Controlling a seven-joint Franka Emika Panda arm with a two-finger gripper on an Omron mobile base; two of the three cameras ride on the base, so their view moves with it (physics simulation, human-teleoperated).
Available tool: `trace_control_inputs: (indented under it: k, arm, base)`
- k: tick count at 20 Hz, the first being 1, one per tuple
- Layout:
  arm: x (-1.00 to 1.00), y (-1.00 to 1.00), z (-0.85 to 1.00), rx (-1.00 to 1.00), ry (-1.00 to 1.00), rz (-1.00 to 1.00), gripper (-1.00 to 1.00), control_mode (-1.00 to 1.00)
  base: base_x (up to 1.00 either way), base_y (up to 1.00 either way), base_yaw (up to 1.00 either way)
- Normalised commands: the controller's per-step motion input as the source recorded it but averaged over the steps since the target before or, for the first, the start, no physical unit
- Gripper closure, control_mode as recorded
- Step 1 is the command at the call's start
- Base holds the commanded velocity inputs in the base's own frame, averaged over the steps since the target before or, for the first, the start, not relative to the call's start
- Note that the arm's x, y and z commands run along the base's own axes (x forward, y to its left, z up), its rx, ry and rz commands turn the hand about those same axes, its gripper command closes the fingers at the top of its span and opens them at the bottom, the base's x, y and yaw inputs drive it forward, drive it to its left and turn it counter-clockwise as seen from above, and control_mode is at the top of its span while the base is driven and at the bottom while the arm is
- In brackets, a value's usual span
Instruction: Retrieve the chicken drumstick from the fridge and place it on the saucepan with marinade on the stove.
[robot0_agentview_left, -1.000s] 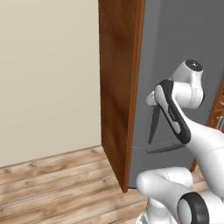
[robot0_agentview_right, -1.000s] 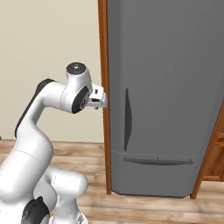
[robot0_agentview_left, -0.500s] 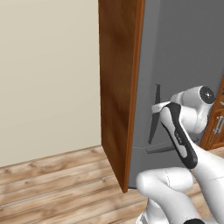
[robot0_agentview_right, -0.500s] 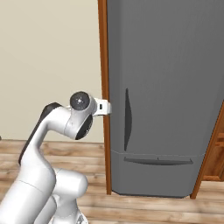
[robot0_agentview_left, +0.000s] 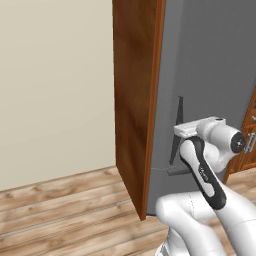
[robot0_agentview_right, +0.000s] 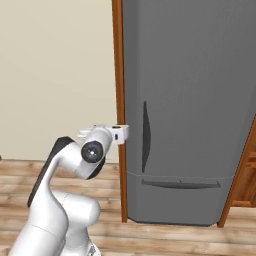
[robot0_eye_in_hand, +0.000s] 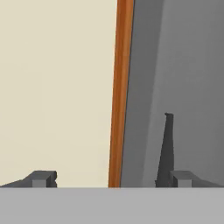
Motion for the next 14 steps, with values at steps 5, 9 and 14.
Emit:
trace_control_inputs:
  k: [5, 9, 14]
  arm:
    - [0.06, -0.28, 0.00, 0.01, -0.23, 0.00, -1.00, -1.00]
    - [0.23, -0.36, 0.00, 0.00, -0.09, 0.00, -1.00, -1.00]
    - [0.29, -0.34, 0.00, 0.01, -0.01, 0.03, -1.00, -1.00]
  base:
    - [0.00, 0.00, 0.00]
    - [0.00, 0.00, 0.00]
    - [0.00, 0.00, 0.00]
